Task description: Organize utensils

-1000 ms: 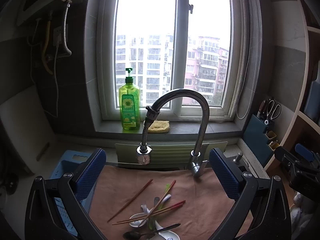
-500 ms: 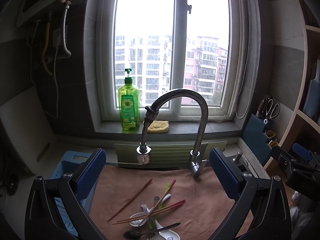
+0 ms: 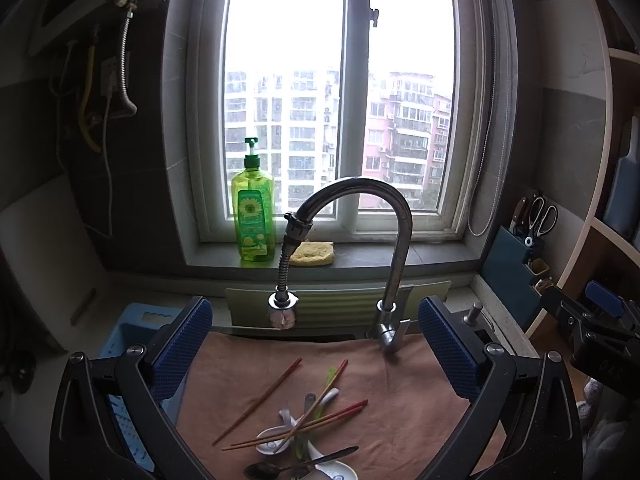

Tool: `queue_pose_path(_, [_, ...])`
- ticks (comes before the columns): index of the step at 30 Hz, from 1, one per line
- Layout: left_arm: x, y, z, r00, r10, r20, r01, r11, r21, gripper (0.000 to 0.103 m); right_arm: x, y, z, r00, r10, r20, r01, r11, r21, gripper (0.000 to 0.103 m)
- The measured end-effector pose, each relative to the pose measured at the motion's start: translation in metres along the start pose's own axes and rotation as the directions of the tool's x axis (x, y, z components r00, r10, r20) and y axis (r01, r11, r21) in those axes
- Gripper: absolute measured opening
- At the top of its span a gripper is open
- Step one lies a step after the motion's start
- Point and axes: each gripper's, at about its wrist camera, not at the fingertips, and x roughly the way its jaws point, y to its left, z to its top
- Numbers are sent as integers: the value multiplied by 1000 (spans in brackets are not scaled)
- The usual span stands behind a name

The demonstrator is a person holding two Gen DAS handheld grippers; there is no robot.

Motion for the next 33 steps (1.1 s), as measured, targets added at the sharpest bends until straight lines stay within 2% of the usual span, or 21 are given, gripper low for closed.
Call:
queue_pose_path(3, [1, 0, 1, 1000, -5, -2, 5, 1000, 2, 103, 2, -2, 1, 1000, 21, -8, -21, 1000, 14, 103])
queue_pose_path(14, [3, 2, 0, 1000, -18, -13, 17, 1000, -5, 103, 3, -2, 0, 1000, 9, -14, -9, 1000, 16, 103])
queue_pose_path(22, [6, 7, -6, 999, 2, -35, -2, 1000, -7, 102, 6, -2, -3, 1000, -1, -29, 2, 1000, 14, 103])
queue_pose_path(27, [14, 23, -14, 996, -33, -88, 29, 999, -46, 103, 12, -4, -9, 999, 20, -48, -20, 1000, 12, 103])
queue_pose_path(33, [24, 55, -33, 990, 7, -137, -20, 995, -98, 102, 24, -5, -22, 994, 66, -87, -64, 998, 25, 103])
